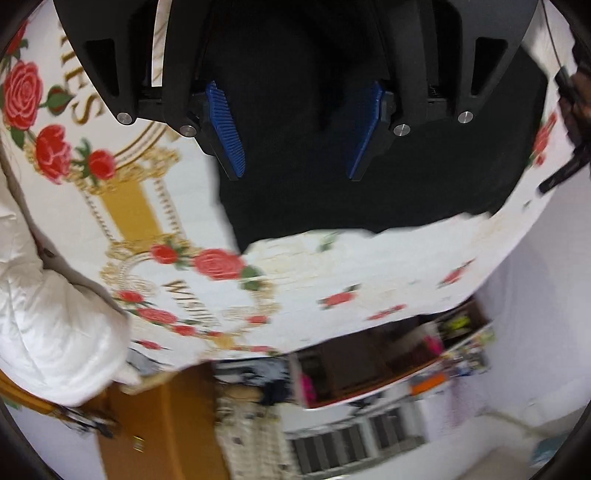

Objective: Fold large clothes
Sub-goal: 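Open both tools and release the folded hem onto the coat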

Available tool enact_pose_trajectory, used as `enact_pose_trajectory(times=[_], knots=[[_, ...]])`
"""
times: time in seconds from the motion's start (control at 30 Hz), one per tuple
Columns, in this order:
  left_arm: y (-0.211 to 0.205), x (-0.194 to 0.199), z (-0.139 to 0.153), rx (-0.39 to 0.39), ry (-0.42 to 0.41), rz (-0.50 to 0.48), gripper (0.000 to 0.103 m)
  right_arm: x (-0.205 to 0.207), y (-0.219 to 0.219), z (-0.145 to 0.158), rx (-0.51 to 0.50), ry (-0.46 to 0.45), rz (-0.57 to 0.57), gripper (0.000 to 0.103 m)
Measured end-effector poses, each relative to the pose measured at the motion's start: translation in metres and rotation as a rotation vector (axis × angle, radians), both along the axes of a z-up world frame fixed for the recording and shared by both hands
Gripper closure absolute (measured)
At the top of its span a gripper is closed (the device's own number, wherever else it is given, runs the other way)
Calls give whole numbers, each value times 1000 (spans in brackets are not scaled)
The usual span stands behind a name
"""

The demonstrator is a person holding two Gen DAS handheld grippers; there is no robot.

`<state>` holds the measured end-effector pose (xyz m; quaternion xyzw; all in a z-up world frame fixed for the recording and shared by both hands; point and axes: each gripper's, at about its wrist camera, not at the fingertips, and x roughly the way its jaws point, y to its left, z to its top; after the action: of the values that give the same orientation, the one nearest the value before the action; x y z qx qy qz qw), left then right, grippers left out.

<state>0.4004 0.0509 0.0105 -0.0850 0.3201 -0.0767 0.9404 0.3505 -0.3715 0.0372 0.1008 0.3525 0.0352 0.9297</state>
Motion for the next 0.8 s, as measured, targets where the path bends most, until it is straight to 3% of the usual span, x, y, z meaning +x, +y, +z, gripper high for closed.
enact_pose_trajectory(times=[0.13, 0.2, 0.27, 0.53, 0.67, 0.8], knots=[[-56, -34, -11, -25, -9, -185, 60, -27, 43, -23, -20, 37, 114, 45], [-78, -28, -29, 6, 33, -213, 60, -19, 53, -43, -66, 75, 117, 45], [-88, -15, -49, 38, 85, -197, 60, -7, 53, -53, -113, 74, 105, 45], [-102, 21, -82, 95, 93, -144, 58, 47, 32, -83, -112, 103, 31, 44], [-98, 15, -66, 107, 115, -147, 58, 41, 33, -66, -146, 113, 27, 44], [-74, 16, -42, 156, 29, -114, 58, 30, 14, -39, -120, 29, -19, 44]])
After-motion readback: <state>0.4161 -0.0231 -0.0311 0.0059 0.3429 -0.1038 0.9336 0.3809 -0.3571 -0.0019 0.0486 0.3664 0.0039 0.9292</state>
